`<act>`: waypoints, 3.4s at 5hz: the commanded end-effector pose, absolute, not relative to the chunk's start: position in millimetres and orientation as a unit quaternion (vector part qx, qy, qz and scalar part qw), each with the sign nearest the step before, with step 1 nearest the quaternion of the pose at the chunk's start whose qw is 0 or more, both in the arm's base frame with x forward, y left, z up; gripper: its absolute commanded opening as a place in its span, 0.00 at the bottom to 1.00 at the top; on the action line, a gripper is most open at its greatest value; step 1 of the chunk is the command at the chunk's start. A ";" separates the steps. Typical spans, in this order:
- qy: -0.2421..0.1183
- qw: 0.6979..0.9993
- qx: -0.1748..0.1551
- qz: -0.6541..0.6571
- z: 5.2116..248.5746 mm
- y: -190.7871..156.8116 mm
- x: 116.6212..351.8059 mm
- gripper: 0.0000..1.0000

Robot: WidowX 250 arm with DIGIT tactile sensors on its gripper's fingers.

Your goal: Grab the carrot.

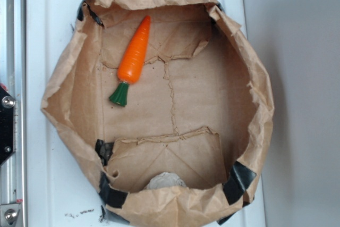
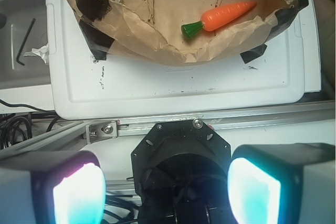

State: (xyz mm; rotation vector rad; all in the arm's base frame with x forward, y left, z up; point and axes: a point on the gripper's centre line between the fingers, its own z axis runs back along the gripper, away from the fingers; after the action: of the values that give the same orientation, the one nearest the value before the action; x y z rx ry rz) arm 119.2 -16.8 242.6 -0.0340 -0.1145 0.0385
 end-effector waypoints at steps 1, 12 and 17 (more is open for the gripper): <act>-0.057 0.998 -0.017 0.019 242.6 -16.8 119.2 1.00; -0.085 0.942 -0.019 0.324 147.8 63.8 222.2 1.00; -0.093 0.914 0.075 0.387 78.8 66.8 285.8 1.00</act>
State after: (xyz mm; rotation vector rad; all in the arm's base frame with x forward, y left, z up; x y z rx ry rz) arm 278.8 61.6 59.5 0.1673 -0.1359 0.7978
